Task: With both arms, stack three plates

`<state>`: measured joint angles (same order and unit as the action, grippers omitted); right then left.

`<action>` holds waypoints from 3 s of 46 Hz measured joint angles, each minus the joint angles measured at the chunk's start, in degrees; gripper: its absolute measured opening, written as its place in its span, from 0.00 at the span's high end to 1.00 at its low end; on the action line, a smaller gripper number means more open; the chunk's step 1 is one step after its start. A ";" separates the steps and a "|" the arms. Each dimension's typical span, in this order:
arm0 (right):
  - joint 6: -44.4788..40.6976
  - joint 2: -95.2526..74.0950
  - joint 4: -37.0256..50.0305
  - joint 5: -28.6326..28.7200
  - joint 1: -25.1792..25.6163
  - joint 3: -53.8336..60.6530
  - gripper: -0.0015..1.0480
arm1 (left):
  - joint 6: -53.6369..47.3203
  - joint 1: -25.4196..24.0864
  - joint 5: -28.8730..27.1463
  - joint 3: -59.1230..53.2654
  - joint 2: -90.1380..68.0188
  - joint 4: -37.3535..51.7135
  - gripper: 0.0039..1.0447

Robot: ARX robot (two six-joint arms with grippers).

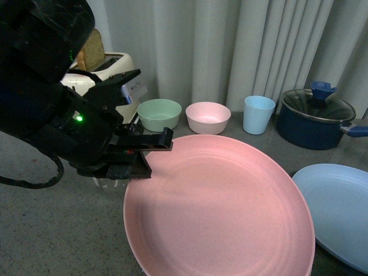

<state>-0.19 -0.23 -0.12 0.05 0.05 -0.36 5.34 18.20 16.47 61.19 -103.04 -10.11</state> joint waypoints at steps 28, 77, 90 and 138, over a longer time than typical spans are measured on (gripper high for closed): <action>0.02 0.00 0.00 0.00 0.00 0.00 0.07 | 5.05 3.80 -6.27 4.07 -8.52 1.90 0.93; 0.00 -0.02 0.00 0.00 0.00 0.00 0.07 | -4.33 -8.76 -25.75 -41.24 23.43 69.40 0.80; 0.00 0.00 0.00 0.00 0.00 0.00 0.07 | -4.92 -12.66 -21.88 -52.41 35.50 68.91 0.97; 0.00 0.00 0.00 0.00 0.00 0.00 0.07 | -4.96 -18.08 -16.48 -59.58 80.06 33.20 0.97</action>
<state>-0.19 -0.23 -0.12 0.05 0.05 -0.36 0.38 0.12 -0.01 1.61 -22.98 23.09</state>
